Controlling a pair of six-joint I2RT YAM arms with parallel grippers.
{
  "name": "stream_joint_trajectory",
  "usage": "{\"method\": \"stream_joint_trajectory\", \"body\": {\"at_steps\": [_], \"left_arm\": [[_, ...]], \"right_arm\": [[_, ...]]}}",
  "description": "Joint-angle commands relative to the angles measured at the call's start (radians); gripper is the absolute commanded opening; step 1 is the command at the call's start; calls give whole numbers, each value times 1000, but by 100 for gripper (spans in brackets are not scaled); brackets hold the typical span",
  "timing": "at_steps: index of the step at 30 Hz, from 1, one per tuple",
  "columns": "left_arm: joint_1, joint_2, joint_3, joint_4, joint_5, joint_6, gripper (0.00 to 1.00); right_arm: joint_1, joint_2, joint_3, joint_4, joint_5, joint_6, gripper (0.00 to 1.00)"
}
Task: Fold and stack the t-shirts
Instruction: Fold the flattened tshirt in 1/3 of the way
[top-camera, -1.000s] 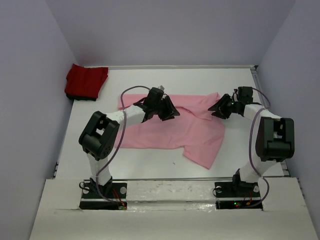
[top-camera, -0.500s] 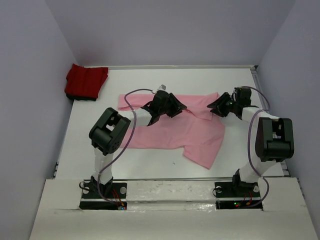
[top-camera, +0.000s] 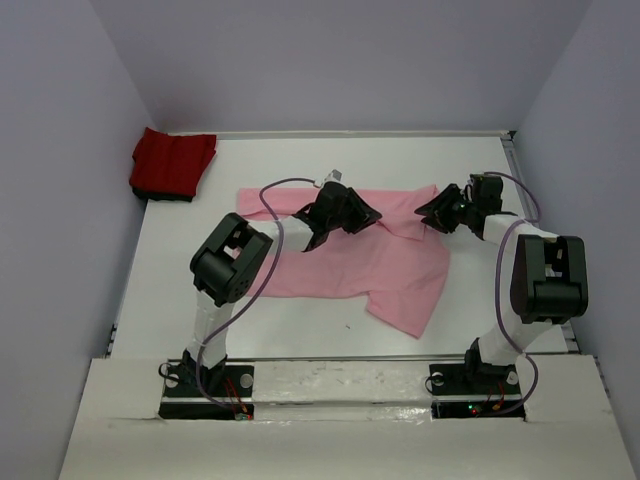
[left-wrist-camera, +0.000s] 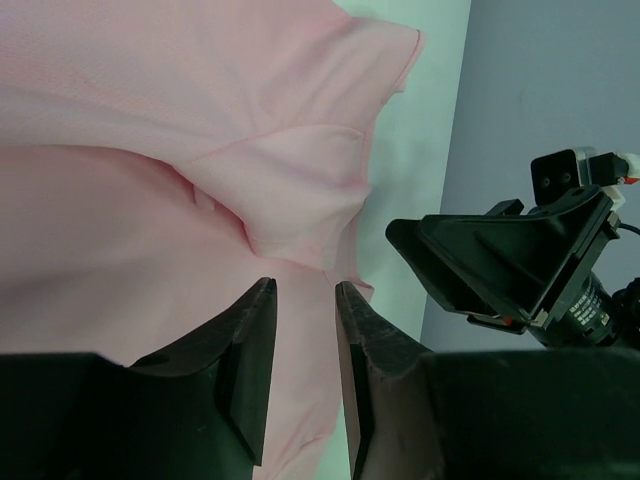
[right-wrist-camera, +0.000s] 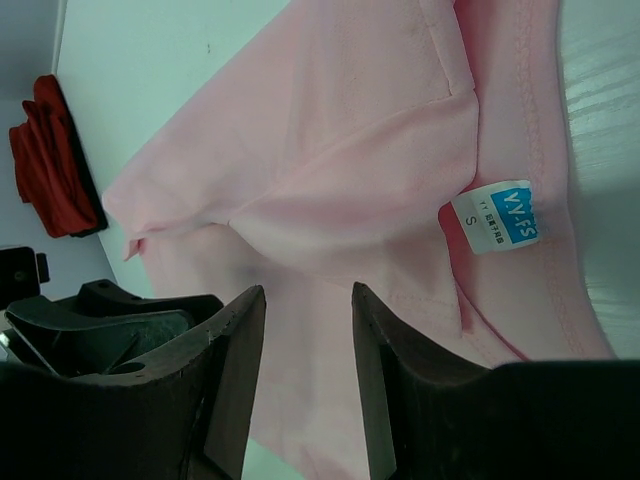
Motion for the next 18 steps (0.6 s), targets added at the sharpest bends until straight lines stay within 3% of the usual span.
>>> {"method": "stream_joint_trajectory", "body": {"at_steps": [1,18], "left_arm": [[-12,23,66,-9,-24,18,38],[-15,95,198,-254,-76,50,37]], "right_arm": [[8,-18,6,49,9,-5,46],[8,-34,1,48,9,-18,46]]}}
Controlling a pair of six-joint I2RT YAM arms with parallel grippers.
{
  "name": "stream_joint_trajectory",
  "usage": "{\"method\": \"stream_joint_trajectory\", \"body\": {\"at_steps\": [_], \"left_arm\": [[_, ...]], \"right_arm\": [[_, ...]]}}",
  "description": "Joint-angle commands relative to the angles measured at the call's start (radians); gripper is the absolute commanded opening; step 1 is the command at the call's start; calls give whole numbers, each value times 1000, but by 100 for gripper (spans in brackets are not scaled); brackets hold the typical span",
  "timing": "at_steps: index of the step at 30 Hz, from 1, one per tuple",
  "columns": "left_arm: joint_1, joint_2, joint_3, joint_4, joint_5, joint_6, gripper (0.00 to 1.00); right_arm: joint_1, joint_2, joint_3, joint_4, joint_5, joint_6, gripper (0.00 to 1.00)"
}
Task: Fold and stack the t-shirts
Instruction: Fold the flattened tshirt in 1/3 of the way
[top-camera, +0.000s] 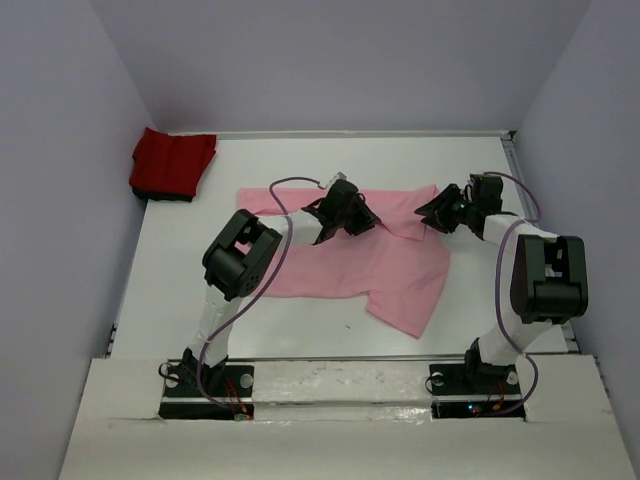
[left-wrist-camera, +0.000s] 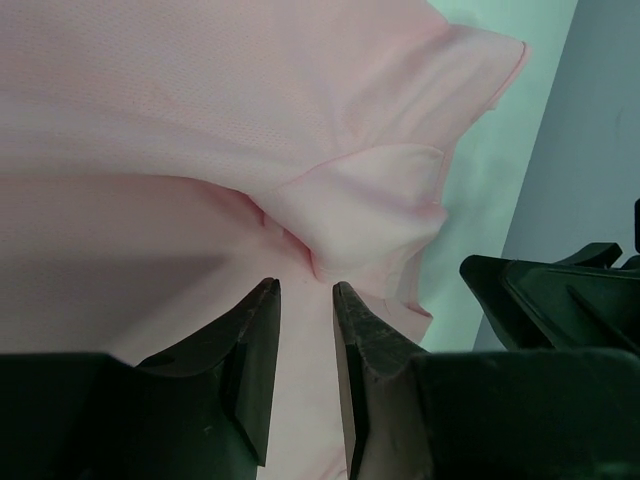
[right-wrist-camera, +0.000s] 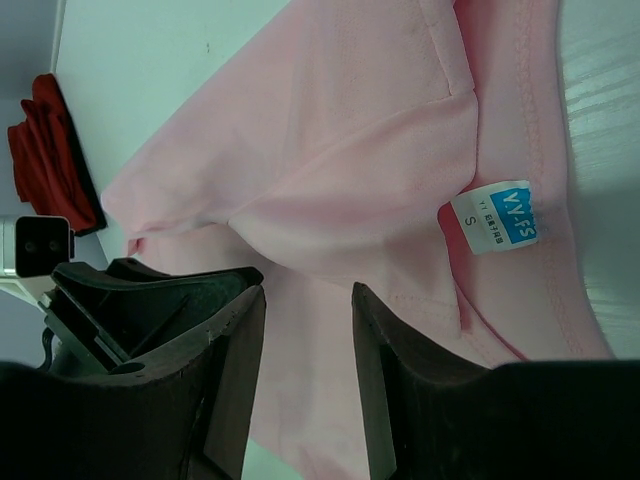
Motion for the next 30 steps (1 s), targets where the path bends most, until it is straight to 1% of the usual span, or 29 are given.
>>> {"method": "stream_joint_trajectory", "body": {"at_steps": [1,4,7,30], "left_arm": [[-6,-2,49,-59,-35,25,37],[-6,11,62,-80,-38,26,37],[-6,30,77,-93,-27,26,33],[-6,100,203,-146,-15,56,33]], "right_arm": [[8,-34,1,48,7,-15,46],[8,-34,-2,46,10,-14,46],[8,-35,-3,46,10,-15,46],[8,-34,-3,42,10,-21,46]]}}
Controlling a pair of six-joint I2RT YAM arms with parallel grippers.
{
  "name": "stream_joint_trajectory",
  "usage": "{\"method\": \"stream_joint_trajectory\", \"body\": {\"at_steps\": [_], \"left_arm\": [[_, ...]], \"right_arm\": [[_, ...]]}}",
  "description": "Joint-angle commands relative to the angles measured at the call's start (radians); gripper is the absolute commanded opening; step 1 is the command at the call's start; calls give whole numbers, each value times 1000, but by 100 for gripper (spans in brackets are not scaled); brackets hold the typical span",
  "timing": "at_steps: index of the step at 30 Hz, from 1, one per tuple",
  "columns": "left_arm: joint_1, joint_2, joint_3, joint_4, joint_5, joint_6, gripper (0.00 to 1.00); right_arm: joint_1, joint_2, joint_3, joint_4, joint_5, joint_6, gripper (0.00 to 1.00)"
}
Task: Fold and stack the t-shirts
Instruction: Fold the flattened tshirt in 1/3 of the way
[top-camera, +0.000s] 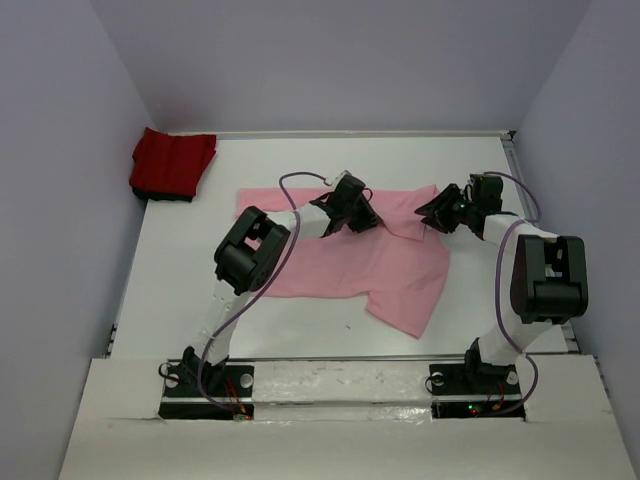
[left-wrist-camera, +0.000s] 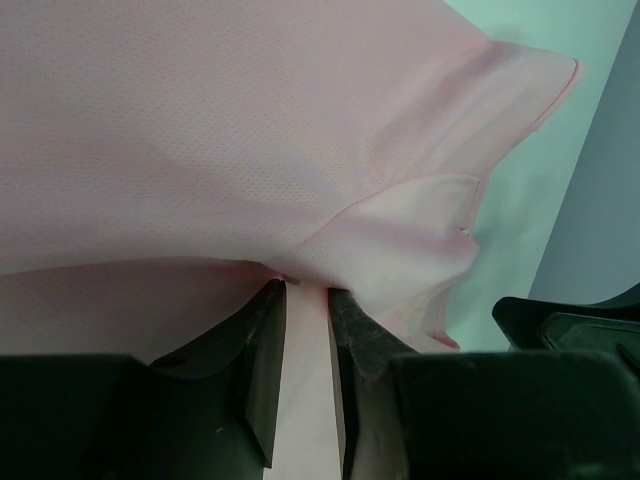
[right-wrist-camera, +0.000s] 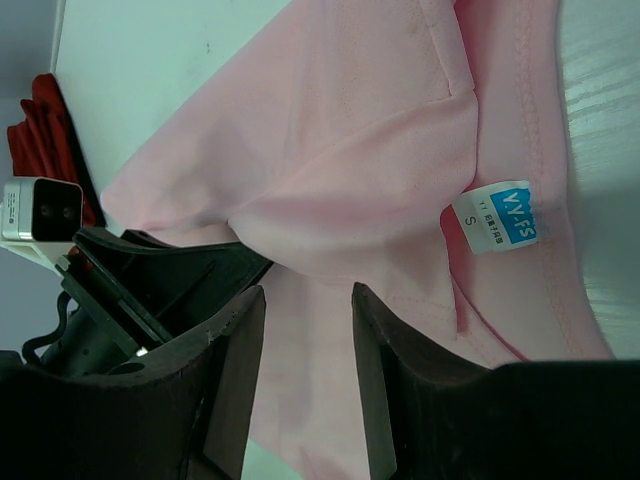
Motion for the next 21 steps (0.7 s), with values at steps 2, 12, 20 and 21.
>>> {"method": "stream_joint_trajectory", "body": {"at_steps": [2,12,20,21], "left_arm": [[-6,4,56,-19,-7,22,33],[-7,34,88,-51,-8,37,33],[-7,63,103,-80,-7,39,31],[-7,64,107,-85,-10,40,31]], "right_arm": [[8,-37,-6,42,12,-22,46],[8,-37,-3,42,9,-22,47],[8,-45,-5,42,12,-25,47],[8,-47,-5,42,12,-25,47]]}}
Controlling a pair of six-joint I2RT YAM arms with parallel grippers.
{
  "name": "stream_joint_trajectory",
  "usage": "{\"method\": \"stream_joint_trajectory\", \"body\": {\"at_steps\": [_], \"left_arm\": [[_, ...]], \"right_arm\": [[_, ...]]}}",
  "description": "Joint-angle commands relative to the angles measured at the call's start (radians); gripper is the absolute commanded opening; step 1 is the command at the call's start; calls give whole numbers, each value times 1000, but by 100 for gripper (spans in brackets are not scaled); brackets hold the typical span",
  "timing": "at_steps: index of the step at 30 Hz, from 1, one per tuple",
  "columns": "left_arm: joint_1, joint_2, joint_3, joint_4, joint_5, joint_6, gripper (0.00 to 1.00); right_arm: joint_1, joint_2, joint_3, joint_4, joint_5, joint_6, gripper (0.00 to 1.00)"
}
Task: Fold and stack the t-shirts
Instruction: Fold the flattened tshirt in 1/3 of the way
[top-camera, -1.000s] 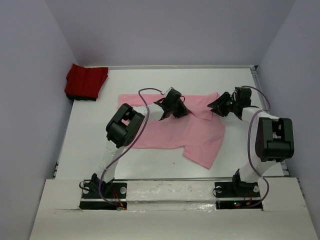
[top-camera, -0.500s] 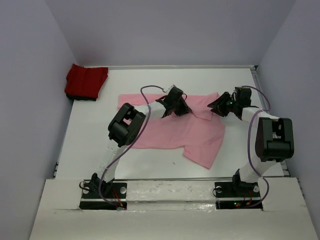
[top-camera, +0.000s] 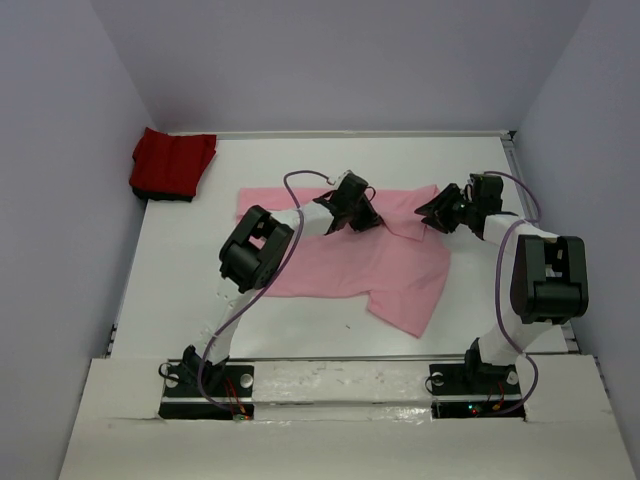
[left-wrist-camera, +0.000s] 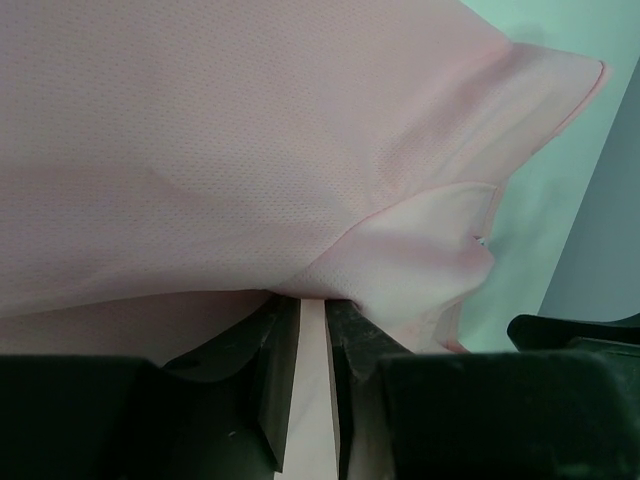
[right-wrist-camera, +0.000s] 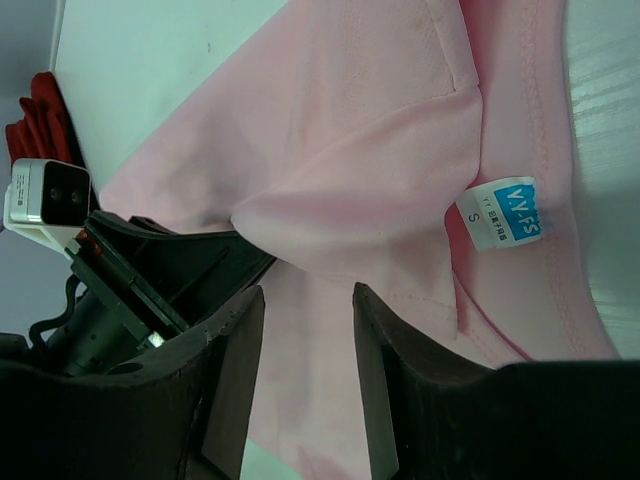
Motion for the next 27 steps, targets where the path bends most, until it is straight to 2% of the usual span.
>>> {"method": "stream_joint_trajectory", "body": {"at_steps": [1,4,7,11,27], "left_arm": [[-7,13,37,-41,-16,21,31],[-7,24,48,-54,-14,24,32],[-7,29,54,-59,-11,24,27],[-6,32,57,-71,-8,23,0],[0,4,91,-119,-2,37,0]], "right_arm": [[8,-44,-3,42,9,-18,47],[8,-46,-6,42,9,-20,47],[8,-47,-8,42,7,-21,47],[8,-63,-18,31,13,-26,47],[8,-118,-47,-84,61,-87,47]]}}
